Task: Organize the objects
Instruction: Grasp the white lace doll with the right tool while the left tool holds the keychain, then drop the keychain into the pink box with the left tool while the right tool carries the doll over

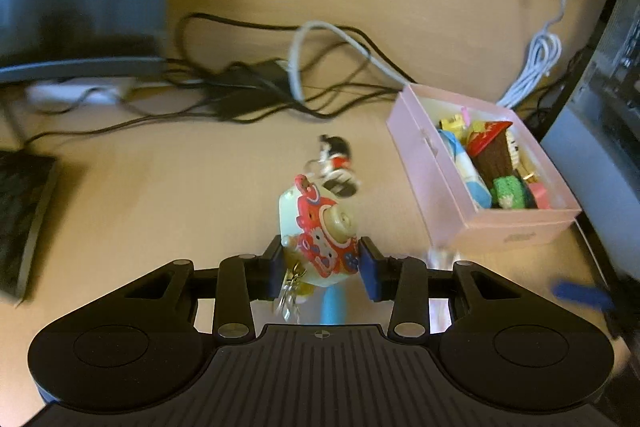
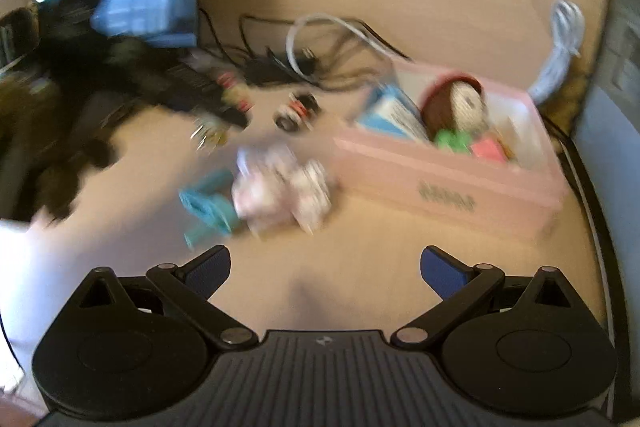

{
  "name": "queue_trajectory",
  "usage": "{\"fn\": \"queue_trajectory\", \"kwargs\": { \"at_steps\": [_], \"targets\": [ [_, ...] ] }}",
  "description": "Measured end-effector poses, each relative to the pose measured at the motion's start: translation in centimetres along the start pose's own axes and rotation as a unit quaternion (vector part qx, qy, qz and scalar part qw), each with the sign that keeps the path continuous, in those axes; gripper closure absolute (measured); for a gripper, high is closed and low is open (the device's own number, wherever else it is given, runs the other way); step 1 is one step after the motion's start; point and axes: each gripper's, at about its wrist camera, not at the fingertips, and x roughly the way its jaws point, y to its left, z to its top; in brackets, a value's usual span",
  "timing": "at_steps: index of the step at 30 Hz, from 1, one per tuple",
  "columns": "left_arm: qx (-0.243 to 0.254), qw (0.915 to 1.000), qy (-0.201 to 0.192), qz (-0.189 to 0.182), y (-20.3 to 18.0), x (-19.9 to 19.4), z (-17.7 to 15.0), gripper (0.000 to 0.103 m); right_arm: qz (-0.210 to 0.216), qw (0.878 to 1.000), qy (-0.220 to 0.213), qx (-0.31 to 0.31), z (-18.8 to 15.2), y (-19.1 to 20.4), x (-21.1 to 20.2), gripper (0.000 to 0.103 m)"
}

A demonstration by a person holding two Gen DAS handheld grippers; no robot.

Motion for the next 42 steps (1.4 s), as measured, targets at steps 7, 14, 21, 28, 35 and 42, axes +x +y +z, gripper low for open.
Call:
{"fn": "queue_trajectory", "kwargs": {
  "at_steps": [7, 14, 21, 28, 35, 42],
  "targets": [
    [0.000, 0.9997, 0.012, 0.021, 0.9, -4.7, -2.4, 0.061, 0.027, 0.999, 0.032, 0.016, 3.6, 1.0, 7.5, 0.030],
    [0.027, 0.9995, 0.007, -0.013, -0.7, -6.0, -3.3, 0.061, 0.024, 0.999, 0.035, 0.017, 3.7, 1.5, 5.0, 0.081],
    [0.046, 0.9925, -0.050, -0.101, -4.5, -6.1, 0.0, 0.061, -0.003, 0.999, -0.007, 0.037, 2.9, -1.1, -4.5, 0.082],
    [0.072, 0.9782, -0.125, -0.150, -11.5, -3.1, 8.7, 0.060, -0.046, 0.994, -0.051, 0.083, 2.3, -4.2, -9.9, 0.082],
    [0.107, 0.9852, -0.079, -0.108, -16.6, 8.6, 13.5, 0.058, -0.075, 0.990, -0.049, 0.106, 1.3, -7.2, -10.6, 0.082],
    [0.120, 0.9868, -0.068, -0.085, -16.7, 12.8, 10.9, 0.063, -0.083, 0.989, -0.045, 0.114, 2.3, -9.9, -9.0, 0.082]
  ]
}}
